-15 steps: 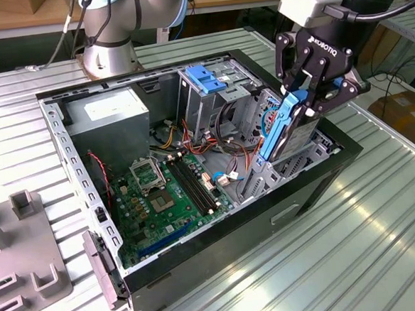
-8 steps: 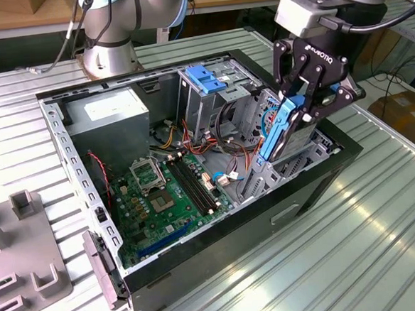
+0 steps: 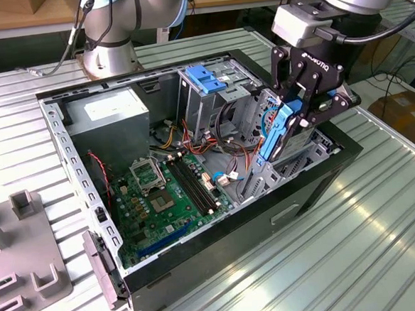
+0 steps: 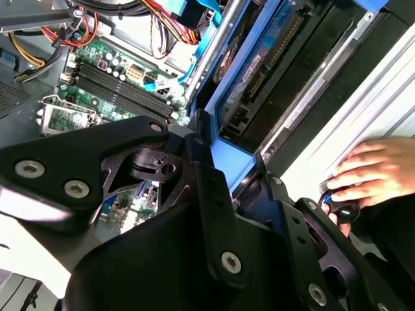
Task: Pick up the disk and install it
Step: 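Insert the disk into the insertion slot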
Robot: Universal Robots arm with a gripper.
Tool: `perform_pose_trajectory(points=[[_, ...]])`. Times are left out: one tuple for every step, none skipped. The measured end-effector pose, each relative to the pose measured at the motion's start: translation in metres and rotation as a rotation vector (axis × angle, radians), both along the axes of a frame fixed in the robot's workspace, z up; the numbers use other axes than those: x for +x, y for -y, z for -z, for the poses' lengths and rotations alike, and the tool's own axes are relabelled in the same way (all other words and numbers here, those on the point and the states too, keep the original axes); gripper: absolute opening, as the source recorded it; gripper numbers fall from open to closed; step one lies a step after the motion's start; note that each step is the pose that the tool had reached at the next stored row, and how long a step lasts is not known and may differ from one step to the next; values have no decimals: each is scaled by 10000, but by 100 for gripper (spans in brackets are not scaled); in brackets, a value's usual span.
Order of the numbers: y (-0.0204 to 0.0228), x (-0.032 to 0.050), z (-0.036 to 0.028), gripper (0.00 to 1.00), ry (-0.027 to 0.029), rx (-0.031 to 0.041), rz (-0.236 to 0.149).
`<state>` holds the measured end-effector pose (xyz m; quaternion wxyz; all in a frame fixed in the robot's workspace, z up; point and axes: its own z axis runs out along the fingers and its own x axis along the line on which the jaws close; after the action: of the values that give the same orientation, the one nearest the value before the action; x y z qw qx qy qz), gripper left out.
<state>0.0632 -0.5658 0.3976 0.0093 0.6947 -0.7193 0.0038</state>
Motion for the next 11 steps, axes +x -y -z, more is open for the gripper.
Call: perform_pose_trajectory(points=[[0,0,14,37,0,0,0],[1,0,37,37,-1,0,0],[2,0,52,37,-1,0,0],[2,0,67,37,-1,0,0],[3,0,87,37,-1,0,0],[4,0,101,37,-1,0,0],[4,0,114,37,-1,1,1],[5,0,126,37,-1,0,0],[5,0,138,37,-1,0,1],[6,0,152,37,0,1,0],[6,0,165,37,-1,1,0]])
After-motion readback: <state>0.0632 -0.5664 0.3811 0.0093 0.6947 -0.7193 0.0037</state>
